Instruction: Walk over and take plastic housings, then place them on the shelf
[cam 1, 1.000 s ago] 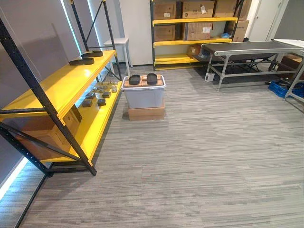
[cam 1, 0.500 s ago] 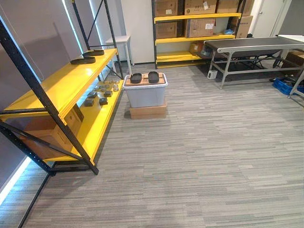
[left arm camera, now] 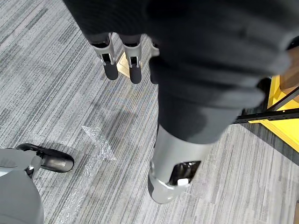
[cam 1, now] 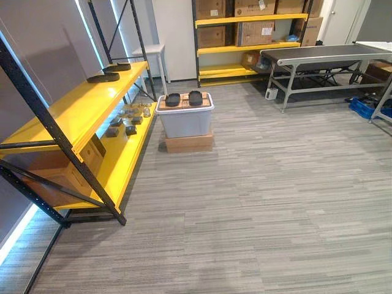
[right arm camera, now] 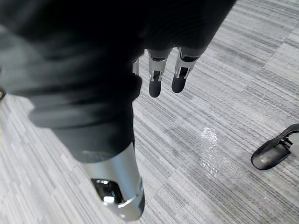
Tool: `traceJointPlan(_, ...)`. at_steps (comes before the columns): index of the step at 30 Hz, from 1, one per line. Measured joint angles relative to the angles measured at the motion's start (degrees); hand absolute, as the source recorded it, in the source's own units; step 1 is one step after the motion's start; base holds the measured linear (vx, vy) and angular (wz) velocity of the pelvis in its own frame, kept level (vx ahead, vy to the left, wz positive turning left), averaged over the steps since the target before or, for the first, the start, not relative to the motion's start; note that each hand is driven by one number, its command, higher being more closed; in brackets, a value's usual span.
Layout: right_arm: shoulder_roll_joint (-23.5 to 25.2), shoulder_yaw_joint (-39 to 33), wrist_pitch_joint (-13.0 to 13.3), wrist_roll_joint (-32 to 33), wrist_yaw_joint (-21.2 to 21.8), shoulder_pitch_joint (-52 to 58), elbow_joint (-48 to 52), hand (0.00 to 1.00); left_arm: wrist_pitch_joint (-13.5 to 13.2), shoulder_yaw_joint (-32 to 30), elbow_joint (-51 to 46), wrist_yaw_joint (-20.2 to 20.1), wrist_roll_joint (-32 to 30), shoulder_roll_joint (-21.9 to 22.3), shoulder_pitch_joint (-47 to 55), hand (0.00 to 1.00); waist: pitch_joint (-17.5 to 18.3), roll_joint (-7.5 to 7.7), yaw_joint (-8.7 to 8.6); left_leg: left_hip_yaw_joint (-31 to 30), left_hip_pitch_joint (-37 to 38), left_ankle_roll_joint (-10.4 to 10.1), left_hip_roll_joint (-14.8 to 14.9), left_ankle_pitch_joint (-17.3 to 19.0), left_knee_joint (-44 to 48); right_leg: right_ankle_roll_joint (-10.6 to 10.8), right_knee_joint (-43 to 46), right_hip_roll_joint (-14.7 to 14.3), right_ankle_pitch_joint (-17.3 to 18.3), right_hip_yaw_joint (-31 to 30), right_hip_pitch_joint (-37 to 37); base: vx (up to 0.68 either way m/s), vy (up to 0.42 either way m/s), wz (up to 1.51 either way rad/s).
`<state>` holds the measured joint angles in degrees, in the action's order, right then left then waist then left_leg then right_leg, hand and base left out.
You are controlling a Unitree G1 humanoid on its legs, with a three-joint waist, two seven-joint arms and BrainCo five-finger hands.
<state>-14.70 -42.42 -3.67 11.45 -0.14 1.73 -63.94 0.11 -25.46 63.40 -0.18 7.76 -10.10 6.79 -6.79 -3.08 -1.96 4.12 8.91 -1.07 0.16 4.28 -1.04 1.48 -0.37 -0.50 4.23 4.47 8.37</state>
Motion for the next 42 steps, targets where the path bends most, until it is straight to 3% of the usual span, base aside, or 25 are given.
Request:
traceJointPlan(5,0.7,3.2,0.0,0.3,-0.7,-3.5,-0.3,0.0,0.0,0.9,-0.6,0.0,1.1,-0.1,-0.9,0.0,-1.3,-0.16,0.55,2.1,-6.1,1.2,0.8,5.3,9.4,0.6,3.9,-0.3,0.9,-2.4,-4.2,0.02,0.023,-0.3)
traceJointPlan(8,2.0,3.9,0.1,0.3,-0.7,-3.9,-0.2,0.0,-0.2,4.4,-2.7,-0.1,1.1,-0.5,-2.6,0.0,-4.3,-0.2,1.26,2.1,-5.7,2.8,0.0,7.5,10.8,5.1,22.4,1.8,6.9,-1.2,-11.7,-0.03,0.072,0.01)
traceJointPlan(9,2.9,5.4,0.1,0.3,-0.7,-4.0,-0.2,0.0,-0.4,5.8,-2.9,0.0,1.1,-1.0,-2.8,0.0,-5.1,0.16,1.28,1.9,-4.4,3.8,-0.8,7.7,10.3,5.1,34.3,3.8,7.9,1.9,-17.6,-0.01,0.101,0.04)
traceJointPlan(11,4.0,7.0,0.1,0.3,-0.7,-3.3,-0.3,0.0,-0.4,7.1,-3.2,0.1,1.1,-1.8,-2.8,0.0,-6.1,0.51,1.02,1.2,-3.0,4.7,-1.4,8.3,10.1,5.0,41.0,5.7,8.9,4.5,-21.8,0.09,0.083,0.18)
traceJointPlan(14,5.7,8.6,0.1,0.3,-0.6,-1.8,-0.9,0.0,-0.3,8.1,-3.2,0.5,1.0,-3.3,-4.6,0.0,-7.3,0.44,-0.95,-2.8,-0.9,5.3,-1.2,8.9,8.1,4.5,34.3,5.7,8.6,7.7,-27.0,0.24,-0.022,0.63)
traceJointPlan(17,6.4,8.2,0.1,0.3,-0.6,0.2,-1.2,0.0,-0.5,8.6,-2.2,1.0,-0.1,-3.5,-9.2,0.0,-9.4,0.89,-3.74,-8.9,3.2,4.1,0.1,10.0,4.2,2.8,13.4,5.4,1.2,7.0,-28.6,0.4,-0.155,1.02)
traceJointPlan(18,6.4,6.2,0.1,0.3,-0.6,1.0,-2.0,0.0,-0.6,8.5,-1.8,0.9,-0.9,-3.4,-10.3,0.0,-9.6,1.04,-4.39,-10.8,5.2,3.4,1.0,11.3,2.8,2.7,9.5,5.8,-4.8,7.0,-28.7,0.63,-0.342,0.9)
traceJointPlan(20,6.5,3.5,0.4,0.1,-0.5,2.0,-2.7,0.0,-0.8,8.4,-1.1,0.7,-2.5,-3.2,-10.5,0.0,-8.6,-0.47,-5.56,-12.5,6.6,2.0,4.4,12.5,2.9,-0.6,14.7,3.3,-9.5,7.4,-29.7,0.6,-0.355,0.62)
traceJointPlan(21,7.5,0.7,0.7,-0.2,-0.3,1.6,-2.5,0.0,-1.0,7.1,-1.4,0.5,-2.7,-3.1,-10.5,0.0,-8.6,-0.11,-4.64,-11.6,5.7,0.3,5.5,11.5,6.8,-4.7,18.8,2.0,-7.0,7.4,-30.4,0.7,-0.362,0.12)
traceJointPlan(22,7.9,-0.7,0.9,-0.3,-0.3,1.7,-2.1,0.0,-0.9,6.1,-1.4,0.3,-3.0,-2.8,-10.3,0.0,-8.5,-0.05,-4.07,-11.3,5.2,-1.0,5.9,10.8,10.0,-5.4,19.6,1.5,-5.7,7.5,-29.7,0.87,-0.384,-0.25)
traceJointPlan(23,8.2,-2.1,0.9,-0.4,-0.3,2.0,-1.8,0.0,-0.9,2.8,-2.3,0.0,-3.5,-1.7,-9.4,0.0,-8.5,-0.07,-3.59,-10.2,3.8,-4.8,6.2,8.1,19.3,-6.4,19.6,0.4,-3.2,8.0,-26.0,0.88,-0.342,-0.13)
traceJointPlan(24,8.7,-1.8,0.9,-0.6,-0.1,3.1,-0.1,0.0,-1.0,-0.4,-4.2,-0.1,-3.5,-0.5,-7.8,0.0,-8.5,-0.23,-3.57,-10.2,-0.5,-8.7,6.2,2.9,33.8,-6.7,17.6,-0.3,-0.9,8.5,-20.7,0.72,-0.243,-0.05)
traceJointPlan(25,9.1,-1.3,0.9,-0.6,0.0,3.7,1.1,0.0,-1.0,-1.7,-5.1,-0.2,-3.5,0.0,-6.9,0.0,-8.4,-0.22,-3.52,-10.2,-3.4,-10.3,6.5,-0.5,41.6,-7.2,16.1,-0.8,0.2,8.3,-18.0,0.67,-0.202,-0.14)
traceJointPlan(27,10.5,0.2,0.8,-1.6,0.3,3.7,3.6,0.0,-0.9,-4.3,-7.2,-0.2,-3.6,0.2,-3.9,0.0,-8.3,-0.48,-1.02,-6.6,-16.2,-9.0,8.6,-0.6,67.5,-8.4,10.3,-4.2,1.8,4.7,-8.4,0.61,-0.133,-0.63)
traceJointPlan(28,10.8,0.7,0.8,-1.8,0.3,3.8,4.4,0.0,-0.7,-4.7,-7.3,-0.1,-3.6,0.4,-3.4,0.0,-8.3,-0.29,0.14,-5.0,-19.0,-7.6,8.9,0.4,70.0,-8.5,8.7,-4.4,2.2,3.4,-6.3,0.59,-0.071,-0.9)
traceJointPlan(29,10.9,2.0,0.6,-2.1,0.2,3.6,5.5,0.0,-0.4,-4.8,-7.5,-0.2,-3.5,1.0,-2.1,0.0,-8.5,-0.02,1.8,-2.2,-24.1,-3.6,9.0,2.8,70.4,-8.6,6.3,-4.3,3.1,0.8,-2.4,0.47,-0.025,-0.74)
traceJointPlan(30,10.8,2.3,0.5,-2.4,0.2,3.4,6.2,0.0,-0.3,-4.8,-7.5,-0.2,-3.4,1.5,-1.4,0.0,-8.6,0.2,2.85,-0.9,-26.4,-2.4,8.9,3.8,68.8,-8.5,5.5,-3.9,3.8,-0.4,-0.8,0.59,0.033,-0.96)
traceJointPlan(32,10.3,3.2,0.4,-2.8,0.2,2.1,7.4,0.0,0.3,-4.6,-7.7,-0.4,-3.4,3.5,1.0,0.0,-8.8,0.74,4.75,0.8,-32.1,-2.5,6.6,6.7,54.8,-6.6,4.5,-1.2,7.1,-4.0,4.1,0.57,0.134,-0.85)
traceJointPlan(35,9.3,2.1,0.7,-2.8,0.2,1.4,9.0,0.0,0.6,-4.5,-7.5,-0.9,-3.4,5.4,3.2,0.0,-7.9,0.7,6.27,2.2,-34.0,-2.8,4.9,3.9,22.8,-4.1,3.1,2.7,13.6,-5.8,10.9,0.72,0.27,-0.49)
traceJointPlan(36,9.2,1.9,0.7,-2.8,-0.3,1.4,6.9,0.0,0.6,-4.5,-6.0,-0.9,-3.4,5.2,3.9,0.0,-5.8,1.48,6.52,3.3,-35.7,-0.5,4.0,-1.9,27.5,-4.5,4.7,3.9,14.7,-7.1,12.4,0.92,0.327,-0.14)
traceJointPlan(37,9.1,1.9,0.6,-2.8,-0.3,1.1,5.8,0.0,0.6,-4.5,-5.4,-1.0,-3.4,5.4,3.9,0.0,-5.0,1.64,6.18,1.9,-35.6,1.6,3.3,-3.6,27.9,-5.5,7.7,4.0,14.1,-7.2,11.5,0.83,0.297,-0.12)
traceJointPlan(38,9.1,2.1,0.6,-3.0,-0.1,0.9,4.4,0.0,0.6,-4.7,-4.7,-1.3,-3.4,5.4,3.9,0.0,-3.7,2.69,6.12,0.4,-34.6,3.7,1.3,-5.0,27.6,-3.8,14.9,4.8,12.9,-7.7,8.6,0.69,0.263,0.02)
traceJointPlan(39,9.3,1.9,0.6,-3.7,0.1,0.3,1.9,0.0,0.6,-4.7,-3.5,-1.3,-3.4,4.7,3.9,0.0,-3.0,5.09,5.96,0.8,-31.7,4.5,-0.9,-4.0,27.1,2.0,27.5,6.4,10.4,-8.9,4.6,0.84,0.294,0.11)
traceJointPlan(41,9.3,1.9,0.5,-4.3,0.3,-0.3,0.0,0.0,0.7,-4.5,-3.5,-1.3,-3.4,4.2,2.7,0.0,-3.6,6.68,4.95,0.0,-25.6,5.4,-2.8,-0.8,27.0,14.4,48.9,6.4,3.7,-10.9,-2.4,0.91,0.23,0.29)
traceJointPlan(42,9.6,2.4,0.6,-5.0,0.4,-0.3,0.3,0.0,0.8,-4.3,-3.8,-1.2,-3.4,4.3,1.9,0.0,-3.7,6.73,4.59,-0.4,-19.5,5.4,-3.4,0.6,24.2,14.1,61.1,7.7,3.4,-8.0,-7.5,0.69,0.109,0.2)
